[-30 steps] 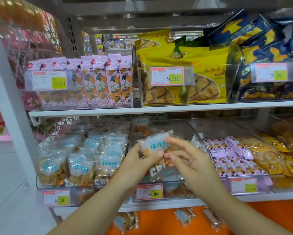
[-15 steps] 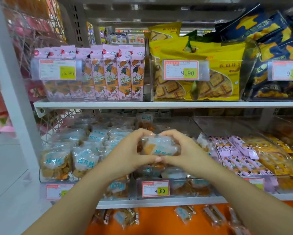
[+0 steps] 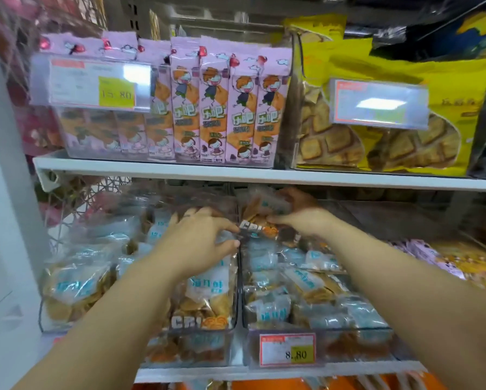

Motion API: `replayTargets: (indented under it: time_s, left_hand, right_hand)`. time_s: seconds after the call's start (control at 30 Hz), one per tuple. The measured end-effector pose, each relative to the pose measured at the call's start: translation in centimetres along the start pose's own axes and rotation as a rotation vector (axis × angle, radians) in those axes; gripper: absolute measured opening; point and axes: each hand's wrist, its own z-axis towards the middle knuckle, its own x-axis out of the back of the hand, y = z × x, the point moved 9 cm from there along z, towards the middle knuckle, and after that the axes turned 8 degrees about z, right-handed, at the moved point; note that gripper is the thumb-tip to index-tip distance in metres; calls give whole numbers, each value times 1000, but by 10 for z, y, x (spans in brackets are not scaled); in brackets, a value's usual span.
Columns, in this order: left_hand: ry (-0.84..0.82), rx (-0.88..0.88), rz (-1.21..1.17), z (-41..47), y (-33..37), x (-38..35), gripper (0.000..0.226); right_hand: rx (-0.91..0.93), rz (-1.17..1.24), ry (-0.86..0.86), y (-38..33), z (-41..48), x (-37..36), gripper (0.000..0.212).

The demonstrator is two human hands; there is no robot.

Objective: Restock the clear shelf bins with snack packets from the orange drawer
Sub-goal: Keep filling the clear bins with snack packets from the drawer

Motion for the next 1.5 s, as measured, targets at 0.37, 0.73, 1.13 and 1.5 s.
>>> replayTargets:
  time_s: [0.37, 0.73, 1.13, 1.5]
  left_hand:
    - [-93, -92, -84, 8, -2, -3, 37]
    - [-87, -106, -95, 7, -1, -4, 37]
    - [-100, -98, -115, 6, -1, -5, 36]
    - [-99, -101, -109, 6, 0, -6, 36]
  right_hand:
    - [39, -233, -102, 11, 31, -30, 66]
    - [228, -532, 117, 3, 6, -46, 64]
    - [28, -561, -5, 1, -4, -44, 102]
    - [297, -827, 55, -9, -4, -59, 55]
